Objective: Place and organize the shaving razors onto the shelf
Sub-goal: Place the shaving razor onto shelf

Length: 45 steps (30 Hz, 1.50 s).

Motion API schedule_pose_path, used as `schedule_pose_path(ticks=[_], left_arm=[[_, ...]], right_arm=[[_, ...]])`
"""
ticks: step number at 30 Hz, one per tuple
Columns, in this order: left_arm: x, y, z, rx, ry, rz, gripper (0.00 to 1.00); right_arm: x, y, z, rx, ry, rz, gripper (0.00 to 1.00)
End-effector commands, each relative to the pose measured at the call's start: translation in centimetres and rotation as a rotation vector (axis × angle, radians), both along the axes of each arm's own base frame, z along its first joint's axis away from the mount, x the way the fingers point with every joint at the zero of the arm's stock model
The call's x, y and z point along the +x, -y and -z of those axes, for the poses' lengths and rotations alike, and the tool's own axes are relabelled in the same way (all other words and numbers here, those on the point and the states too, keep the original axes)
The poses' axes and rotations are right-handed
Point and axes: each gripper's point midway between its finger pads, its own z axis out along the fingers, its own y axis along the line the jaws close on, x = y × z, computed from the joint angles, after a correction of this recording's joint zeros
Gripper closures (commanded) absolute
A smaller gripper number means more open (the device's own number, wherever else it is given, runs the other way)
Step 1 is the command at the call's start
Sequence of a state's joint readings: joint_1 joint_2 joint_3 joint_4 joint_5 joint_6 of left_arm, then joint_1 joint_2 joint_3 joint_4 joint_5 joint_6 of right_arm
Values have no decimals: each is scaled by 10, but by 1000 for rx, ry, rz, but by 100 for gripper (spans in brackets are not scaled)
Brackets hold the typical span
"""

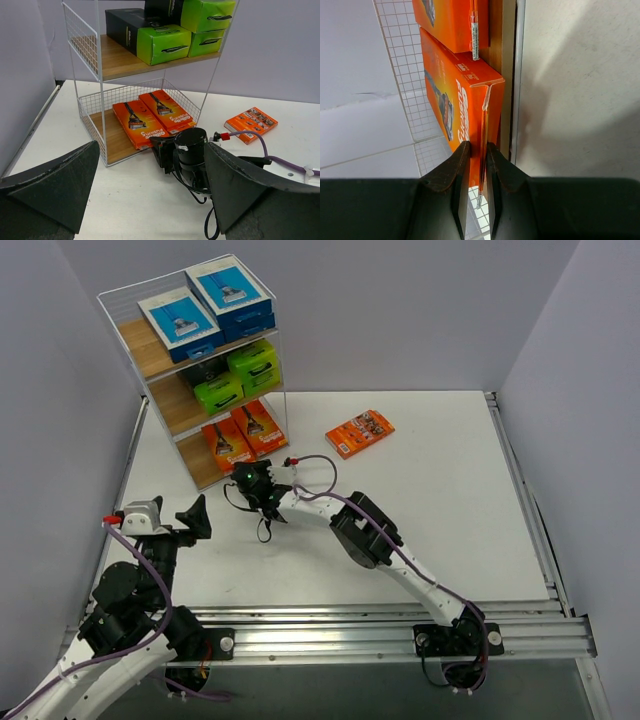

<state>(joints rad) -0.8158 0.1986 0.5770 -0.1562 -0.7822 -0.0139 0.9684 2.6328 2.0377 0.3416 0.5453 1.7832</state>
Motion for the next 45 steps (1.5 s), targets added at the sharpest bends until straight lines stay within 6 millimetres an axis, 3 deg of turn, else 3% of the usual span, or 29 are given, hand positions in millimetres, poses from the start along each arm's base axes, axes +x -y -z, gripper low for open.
schedule_pose_path(ticks=[1,24,34,45], left_arm=[[-1,-3,-10,-33,38,-9,5],[-6,-8,-13,-31,58,-11,5],[-7,-8,-13,-32,62,-8,5],[-7,-8,-14,-31,65,-5,5]], right_arm=[[9,3,-14,34,27,76,100],[38,12,-22,24,58,71,100],[44,10,-23,22,70,62,89],[41,14,-27,23,63,61,64]])
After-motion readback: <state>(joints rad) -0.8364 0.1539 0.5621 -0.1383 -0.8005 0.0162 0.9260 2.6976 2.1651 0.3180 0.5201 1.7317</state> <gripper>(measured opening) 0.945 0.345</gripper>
